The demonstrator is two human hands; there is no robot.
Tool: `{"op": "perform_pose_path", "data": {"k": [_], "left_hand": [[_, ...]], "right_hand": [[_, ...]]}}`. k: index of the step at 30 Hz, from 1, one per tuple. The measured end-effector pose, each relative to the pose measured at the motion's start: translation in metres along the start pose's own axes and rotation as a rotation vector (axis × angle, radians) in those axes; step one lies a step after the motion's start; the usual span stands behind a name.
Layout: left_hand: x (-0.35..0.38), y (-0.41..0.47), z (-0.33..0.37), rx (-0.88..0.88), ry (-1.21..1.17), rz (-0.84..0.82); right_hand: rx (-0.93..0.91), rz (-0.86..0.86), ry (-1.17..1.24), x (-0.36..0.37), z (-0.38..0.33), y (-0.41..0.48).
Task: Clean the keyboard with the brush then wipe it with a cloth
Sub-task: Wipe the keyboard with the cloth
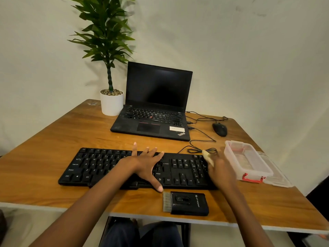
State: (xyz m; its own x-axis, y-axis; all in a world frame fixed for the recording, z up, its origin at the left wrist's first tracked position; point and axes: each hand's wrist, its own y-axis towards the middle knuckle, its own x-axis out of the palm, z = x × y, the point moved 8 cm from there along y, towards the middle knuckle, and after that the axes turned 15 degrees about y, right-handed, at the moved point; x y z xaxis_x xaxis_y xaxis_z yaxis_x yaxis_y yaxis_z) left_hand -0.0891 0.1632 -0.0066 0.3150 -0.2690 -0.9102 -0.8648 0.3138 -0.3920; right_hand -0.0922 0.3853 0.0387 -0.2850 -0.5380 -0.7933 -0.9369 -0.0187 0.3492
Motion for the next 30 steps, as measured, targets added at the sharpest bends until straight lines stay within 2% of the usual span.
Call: {"op": "perform_pose_path", "data": {"k": [3,11,14,16,18,20,22,24,26,30], "left_hand": [[-0.004,0.002,-0.002,-0.012,0.007,0.042],[-0.011,0.001,-0.002,-0.027,0.061,0.111],[-0.012,0.0,-0.002,-0.03,0.061,0.117],[-0.011,-0.001,-0.003,-0.028,0.042,0.124],[-0.01,-0.004,-0.005,-0.024,0.024,0.135],[-0.007,-0.006,-0.009,-0.029,0.013,0.135],[-0.004,-0.009,-0.015,-0.042,0.004,0.121],[-0.003,-0.011,-0.018,-0.047,-0.001,0.115],[-0.004,-0.011,-0.018,-0.044,-0.013,0.124],[-0.005,-0.011,-0.017,-0.028,-0.032,0.159]], "right_hand": [[-0.041,-0.067,-0.1,0.014,-0.013,-0.005],[-0.214,-0.218,-0.065,0.055,-0.077,-0.007],[-0.261,-0.318,-0.005,0.071,-0.092,-0.008],[-0.17,-0.355,0.21,0.066,-0.084,-0.001],[0.086,-0.256,0.566,0.042,-0.055,0.01],[0.27,-0.002,0.696,0.008,-0.014,0.02],[0.231,0.219,0.503,-0.024,0.013,0.028],[0.141,0.25,0.271,-0.03,0.017,0.033],[0.054,0.108,0.193,-0.01,0.006,0.034],[-0.054,-0.258,0.217,0.047,-0.031,0.016]]}}
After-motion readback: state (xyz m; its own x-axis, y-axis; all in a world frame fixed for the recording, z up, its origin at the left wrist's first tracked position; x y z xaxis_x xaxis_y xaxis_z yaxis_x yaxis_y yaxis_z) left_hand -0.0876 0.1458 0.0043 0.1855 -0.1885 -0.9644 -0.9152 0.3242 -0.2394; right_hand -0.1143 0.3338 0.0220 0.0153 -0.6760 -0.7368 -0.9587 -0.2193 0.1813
